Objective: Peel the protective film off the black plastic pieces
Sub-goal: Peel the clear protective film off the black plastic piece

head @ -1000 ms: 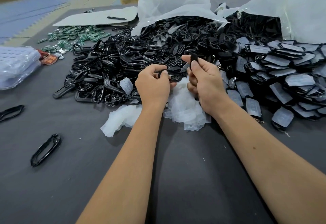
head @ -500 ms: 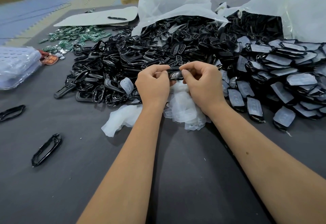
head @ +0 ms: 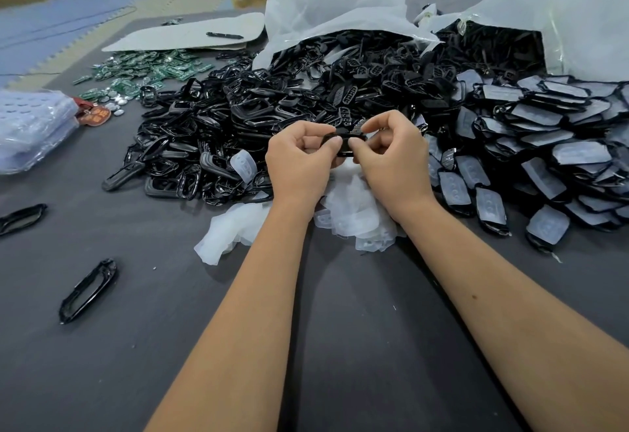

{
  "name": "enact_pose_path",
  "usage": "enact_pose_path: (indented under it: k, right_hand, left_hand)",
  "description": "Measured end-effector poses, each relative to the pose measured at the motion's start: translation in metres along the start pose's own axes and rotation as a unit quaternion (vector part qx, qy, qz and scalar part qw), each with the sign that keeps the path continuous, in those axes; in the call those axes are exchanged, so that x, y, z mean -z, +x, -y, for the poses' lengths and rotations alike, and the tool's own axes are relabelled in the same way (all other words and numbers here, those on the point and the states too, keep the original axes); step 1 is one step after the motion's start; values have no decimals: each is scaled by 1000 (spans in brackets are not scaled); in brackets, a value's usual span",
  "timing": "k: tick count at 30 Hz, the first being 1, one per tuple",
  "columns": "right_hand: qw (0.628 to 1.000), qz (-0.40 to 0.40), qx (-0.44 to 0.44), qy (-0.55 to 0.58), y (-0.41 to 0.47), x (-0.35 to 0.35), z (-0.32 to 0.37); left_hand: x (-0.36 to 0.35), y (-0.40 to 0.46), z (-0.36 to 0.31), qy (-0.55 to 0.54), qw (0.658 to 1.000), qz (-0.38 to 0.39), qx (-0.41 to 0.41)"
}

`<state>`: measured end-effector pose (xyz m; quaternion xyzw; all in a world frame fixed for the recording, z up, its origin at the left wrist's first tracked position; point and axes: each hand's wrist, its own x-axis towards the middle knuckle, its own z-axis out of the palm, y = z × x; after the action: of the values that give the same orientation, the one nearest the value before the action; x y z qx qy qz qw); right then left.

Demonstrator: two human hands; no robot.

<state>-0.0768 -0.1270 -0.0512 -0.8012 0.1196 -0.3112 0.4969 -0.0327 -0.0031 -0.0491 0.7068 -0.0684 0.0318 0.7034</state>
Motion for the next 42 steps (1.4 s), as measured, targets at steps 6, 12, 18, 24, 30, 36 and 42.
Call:
enact_pose_path:
  k: [6,12,18,24,30,36,42]
  right_hand:
    - [998,-6,-55,24,3,1,-4]
    - [990,36,-85,105,3,2,-6]
    - [995,20,-72,65,2,-1,-6]
    - [990,9,-98,102,2,1,-4]
    - [989,104,-3,-102,-2,1,-2]
    - [968,152,38,-195,-8,-6,5]
    - [986,116,63,-102,-8,-3,3]
  left_hand:
    - [3,0,-4,-107,993,12,42]
    - [3,2,-3,-97,994,39,36]
    - [1,2,2,-55,998,15,18]
    - [1,5,3,-67,996,-52,-34]
    - [3,11,4,-131,984,-124,-12]
    - [2,13,4,-136,980,-143,1]
    - [2,13,3,-138,980,-142,12]
